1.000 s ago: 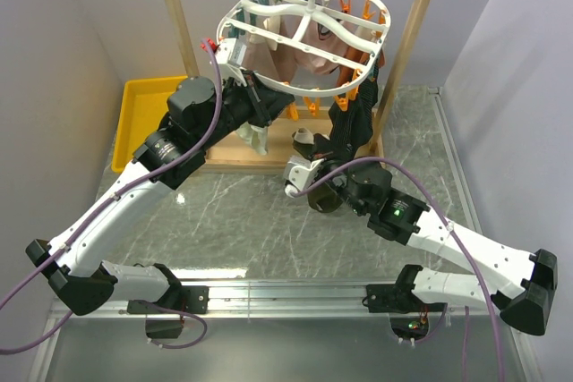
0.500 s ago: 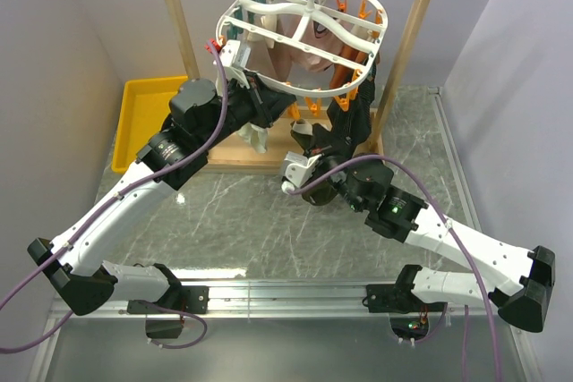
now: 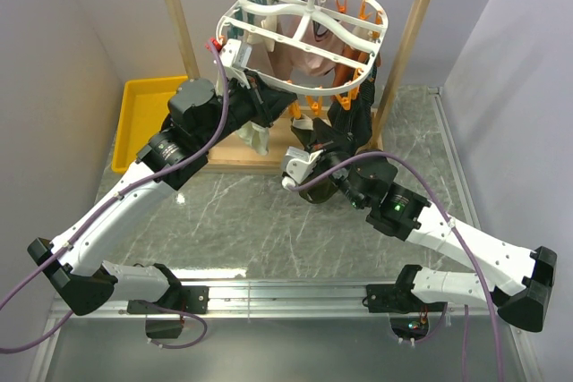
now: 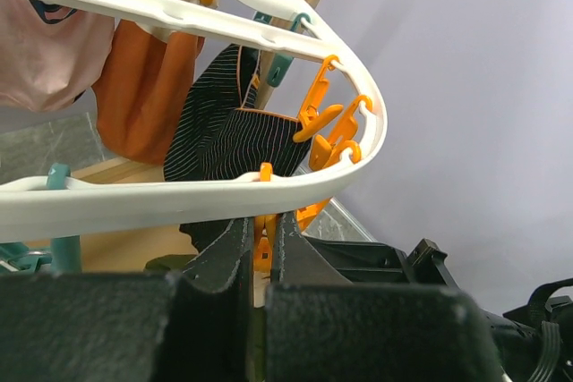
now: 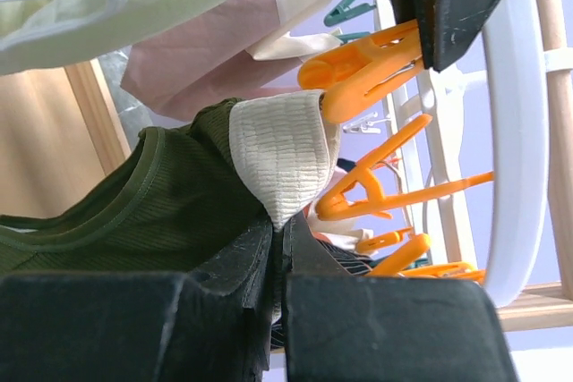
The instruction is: Clip the underwear to the hanger
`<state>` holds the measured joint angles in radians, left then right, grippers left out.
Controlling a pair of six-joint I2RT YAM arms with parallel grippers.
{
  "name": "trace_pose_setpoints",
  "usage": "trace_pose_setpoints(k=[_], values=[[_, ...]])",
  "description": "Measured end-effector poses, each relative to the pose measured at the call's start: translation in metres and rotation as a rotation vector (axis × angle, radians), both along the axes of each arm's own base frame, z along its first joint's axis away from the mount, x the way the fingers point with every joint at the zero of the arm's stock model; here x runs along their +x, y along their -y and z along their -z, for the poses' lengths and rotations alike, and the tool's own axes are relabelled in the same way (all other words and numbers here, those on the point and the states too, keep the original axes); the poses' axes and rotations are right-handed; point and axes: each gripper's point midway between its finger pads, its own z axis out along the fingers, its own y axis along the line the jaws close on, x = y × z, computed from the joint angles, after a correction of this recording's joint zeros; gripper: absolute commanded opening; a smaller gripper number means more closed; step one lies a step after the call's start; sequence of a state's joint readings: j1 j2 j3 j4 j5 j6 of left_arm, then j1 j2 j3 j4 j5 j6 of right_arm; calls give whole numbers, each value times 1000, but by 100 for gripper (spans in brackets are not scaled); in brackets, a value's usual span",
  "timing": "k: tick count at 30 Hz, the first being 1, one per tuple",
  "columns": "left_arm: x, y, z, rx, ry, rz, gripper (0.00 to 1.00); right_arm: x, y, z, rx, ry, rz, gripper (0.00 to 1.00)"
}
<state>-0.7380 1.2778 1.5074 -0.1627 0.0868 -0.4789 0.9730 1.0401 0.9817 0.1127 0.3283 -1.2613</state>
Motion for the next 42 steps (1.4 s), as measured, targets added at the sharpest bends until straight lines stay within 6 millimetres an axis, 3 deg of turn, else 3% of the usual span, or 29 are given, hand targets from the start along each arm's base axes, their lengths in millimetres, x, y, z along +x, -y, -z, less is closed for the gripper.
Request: trace_pose_setpoints(k=[13,22,42], values=[[0,3,6,30,37,22,0,-1,-3,3,10,-17,-15,0],[-4,4,6,30,57,42,0,4,-1,-14,42,67,7,0],[-4,-3,6,35,150,26,0,-5,-8,-8,78,43,-80,0]])
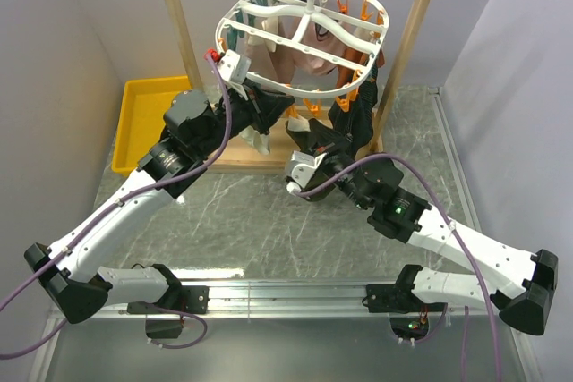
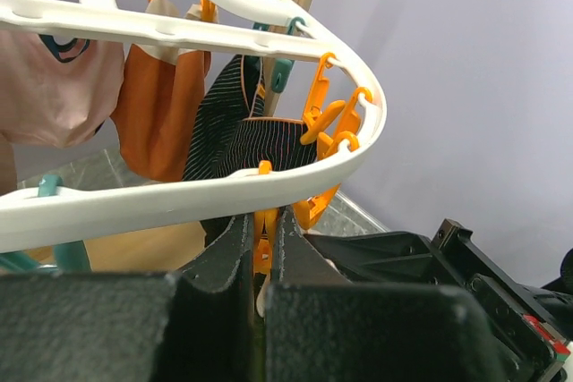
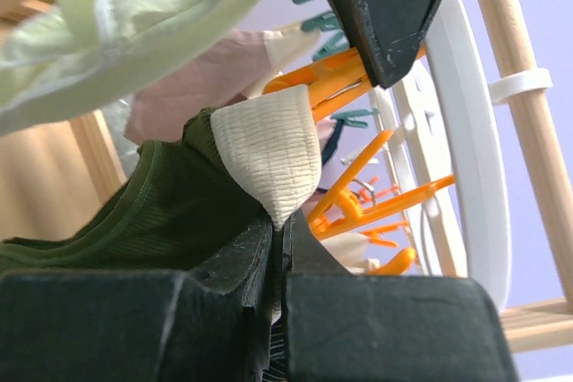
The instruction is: Clip the underwear to the hanger
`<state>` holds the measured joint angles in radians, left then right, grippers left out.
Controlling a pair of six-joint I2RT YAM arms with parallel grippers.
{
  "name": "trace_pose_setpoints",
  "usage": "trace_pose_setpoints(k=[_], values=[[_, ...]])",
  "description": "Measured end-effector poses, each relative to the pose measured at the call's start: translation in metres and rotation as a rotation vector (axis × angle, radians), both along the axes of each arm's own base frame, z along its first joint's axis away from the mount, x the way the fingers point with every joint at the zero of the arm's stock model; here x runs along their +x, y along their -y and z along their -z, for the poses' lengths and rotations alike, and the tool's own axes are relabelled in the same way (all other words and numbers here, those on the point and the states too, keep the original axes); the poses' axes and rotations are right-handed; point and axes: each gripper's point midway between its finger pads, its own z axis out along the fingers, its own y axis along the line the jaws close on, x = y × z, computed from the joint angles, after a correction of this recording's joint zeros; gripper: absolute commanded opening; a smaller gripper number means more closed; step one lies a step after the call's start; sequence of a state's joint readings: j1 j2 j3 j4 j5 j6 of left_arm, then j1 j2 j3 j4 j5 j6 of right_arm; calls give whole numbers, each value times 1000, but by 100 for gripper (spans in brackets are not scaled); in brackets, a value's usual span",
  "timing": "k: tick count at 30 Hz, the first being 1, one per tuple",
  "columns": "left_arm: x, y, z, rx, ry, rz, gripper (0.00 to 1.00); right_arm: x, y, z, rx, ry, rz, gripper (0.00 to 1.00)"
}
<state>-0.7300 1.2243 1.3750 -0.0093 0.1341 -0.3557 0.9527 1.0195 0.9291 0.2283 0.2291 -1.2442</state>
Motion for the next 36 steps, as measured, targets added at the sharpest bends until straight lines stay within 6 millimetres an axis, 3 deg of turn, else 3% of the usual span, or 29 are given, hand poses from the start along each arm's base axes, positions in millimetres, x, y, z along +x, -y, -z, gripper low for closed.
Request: trace_pose_setpoints(k=[8,20,36], values=[[-1,-2,-2,-6,6,-1,0,-3,-2,0,31,-55,-40,0],[-1,-3,-1,3,17,-4,0,8,6,-15,52,-48,2,0],[0,-2,-1,5,17,-4,0,4,-2,-27,113,-148,-43,0]])
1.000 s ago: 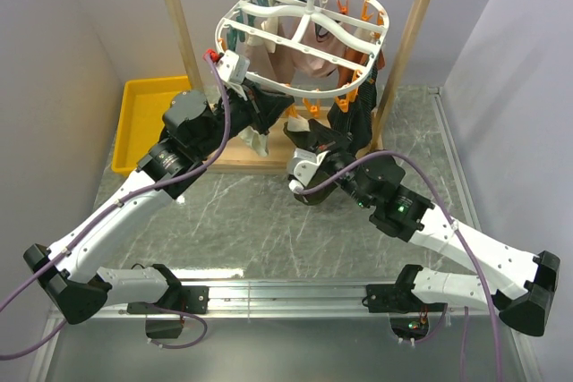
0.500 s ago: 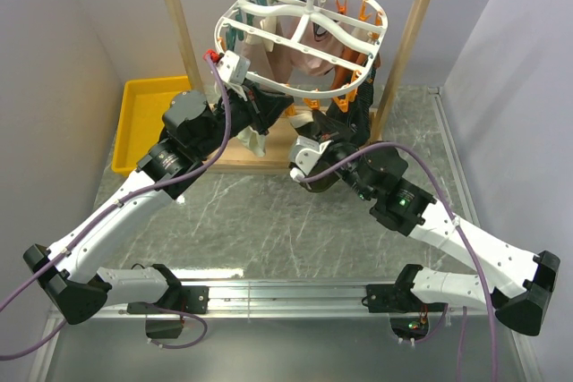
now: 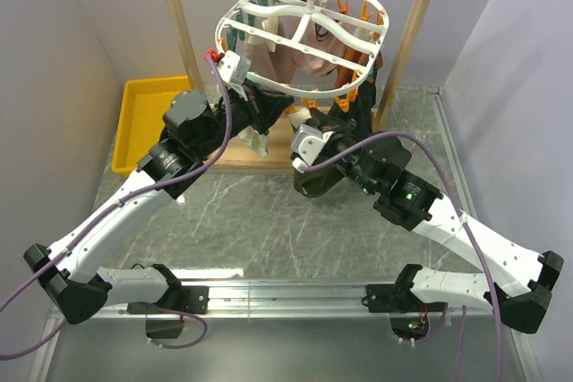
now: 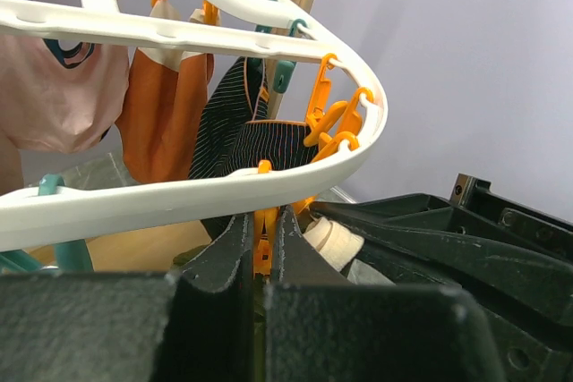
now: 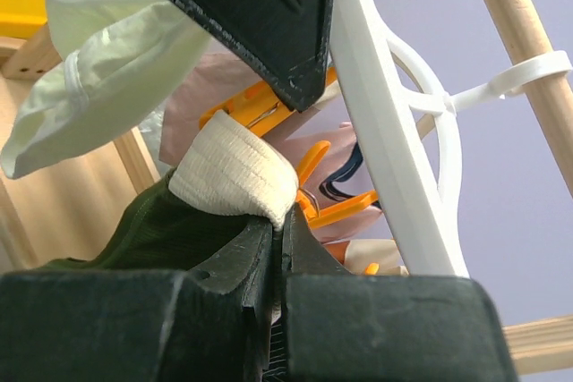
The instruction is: Clip the underwear to the hanger
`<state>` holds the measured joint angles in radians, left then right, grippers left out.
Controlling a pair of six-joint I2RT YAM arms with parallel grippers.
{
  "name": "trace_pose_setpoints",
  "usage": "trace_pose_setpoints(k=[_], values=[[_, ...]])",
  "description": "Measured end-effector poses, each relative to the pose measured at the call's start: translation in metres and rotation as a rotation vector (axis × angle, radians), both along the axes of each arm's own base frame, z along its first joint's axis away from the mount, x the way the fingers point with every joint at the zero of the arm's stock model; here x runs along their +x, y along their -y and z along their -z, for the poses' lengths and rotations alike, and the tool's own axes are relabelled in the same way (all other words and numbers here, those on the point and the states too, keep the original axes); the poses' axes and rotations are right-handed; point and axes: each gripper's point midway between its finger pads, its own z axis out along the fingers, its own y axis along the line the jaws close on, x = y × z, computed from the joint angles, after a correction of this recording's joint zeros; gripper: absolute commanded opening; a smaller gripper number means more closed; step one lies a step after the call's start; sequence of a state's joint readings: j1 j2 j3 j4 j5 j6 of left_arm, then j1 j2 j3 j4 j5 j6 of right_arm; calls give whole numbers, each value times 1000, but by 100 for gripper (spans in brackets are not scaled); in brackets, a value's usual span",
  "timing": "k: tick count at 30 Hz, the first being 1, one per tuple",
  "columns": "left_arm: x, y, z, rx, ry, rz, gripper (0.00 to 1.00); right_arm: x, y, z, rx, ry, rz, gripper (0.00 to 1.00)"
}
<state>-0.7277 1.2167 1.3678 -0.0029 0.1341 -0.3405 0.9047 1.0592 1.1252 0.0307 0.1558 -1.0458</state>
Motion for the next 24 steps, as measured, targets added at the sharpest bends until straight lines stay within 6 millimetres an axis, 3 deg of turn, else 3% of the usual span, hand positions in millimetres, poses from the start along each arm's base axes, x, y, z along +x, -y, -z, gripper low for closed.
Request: trace_pose_setpoints(k=[12,24], values=[[1,0,1,4,-1,-3,0,1,-8,6,26,-104,-14,0],[2,0,3,8,-4,-9,1,7,1,3,88,-125,48,0]])
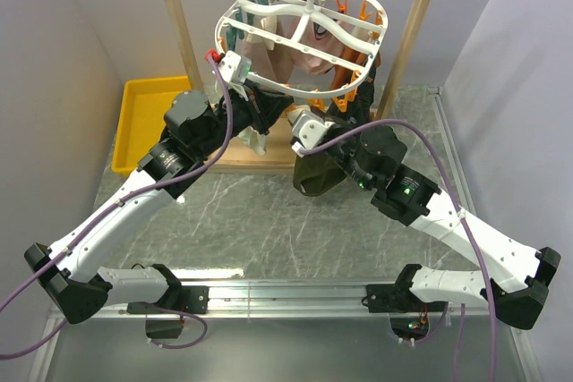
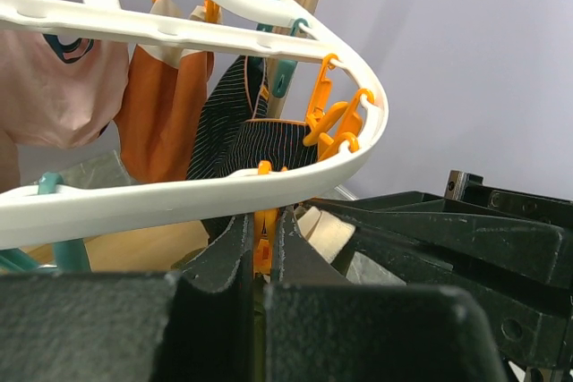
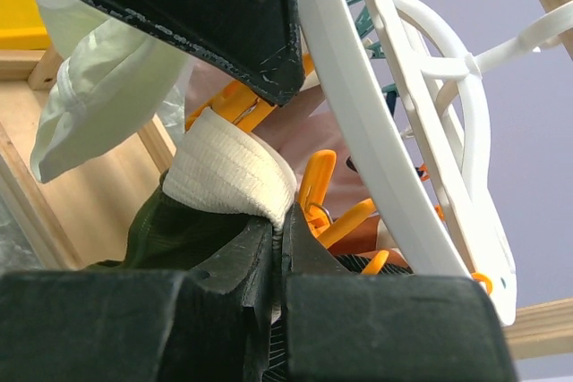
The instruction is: Clip the underwear to the hanger
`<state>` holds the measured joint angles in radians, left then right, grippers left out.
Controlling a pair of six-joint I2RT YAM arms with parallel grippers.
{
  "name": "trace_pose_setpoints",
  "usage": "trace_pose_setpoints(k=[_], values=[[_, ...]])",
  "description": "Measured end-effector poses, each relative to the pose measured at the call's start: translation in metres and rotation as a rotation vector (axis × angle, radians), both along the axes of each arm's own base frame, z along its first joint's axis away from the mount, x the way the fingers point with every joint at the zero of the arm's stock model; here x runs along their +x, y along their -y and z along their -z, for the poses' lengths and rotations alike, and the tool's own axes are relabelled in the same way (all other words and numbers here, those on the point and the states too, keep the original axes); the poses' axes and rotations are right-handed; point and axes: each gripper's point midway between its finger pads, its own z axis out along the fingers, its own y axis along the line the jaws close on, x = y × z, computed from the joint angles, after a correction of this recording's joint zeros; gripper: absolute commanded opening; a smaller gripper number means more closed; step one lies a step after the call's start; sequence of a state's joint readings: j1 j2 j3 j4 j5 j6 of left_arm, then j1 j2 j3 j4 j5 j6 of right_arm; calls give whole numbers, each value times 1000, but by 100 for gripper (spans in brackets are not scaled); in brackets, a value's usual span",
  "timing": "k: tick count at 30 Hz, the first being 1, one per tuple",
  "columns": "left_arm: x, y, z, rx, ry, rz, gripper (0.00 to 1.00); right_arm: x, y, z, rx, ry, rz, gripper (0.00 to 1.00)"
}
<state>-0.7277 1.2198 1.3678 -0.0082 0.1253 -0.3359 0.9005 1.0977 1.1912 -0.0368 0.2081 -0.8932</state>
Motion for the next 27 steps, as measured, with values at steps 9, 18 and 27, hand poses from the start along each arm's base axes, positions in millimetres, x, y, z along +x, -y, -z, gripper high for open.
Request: trace_pose_setpoints(k=[9,18,27], values=[[2,0,-1,4,-11,-10,16,0,0,-3,22,0,1,0],[4,0,-5,0,-16,-17,23,-1,0,-6,32,8,-8,0],[4,-2,-9,-3,-16,-25,33,-2,-1,-7,32,9,-14,0]])
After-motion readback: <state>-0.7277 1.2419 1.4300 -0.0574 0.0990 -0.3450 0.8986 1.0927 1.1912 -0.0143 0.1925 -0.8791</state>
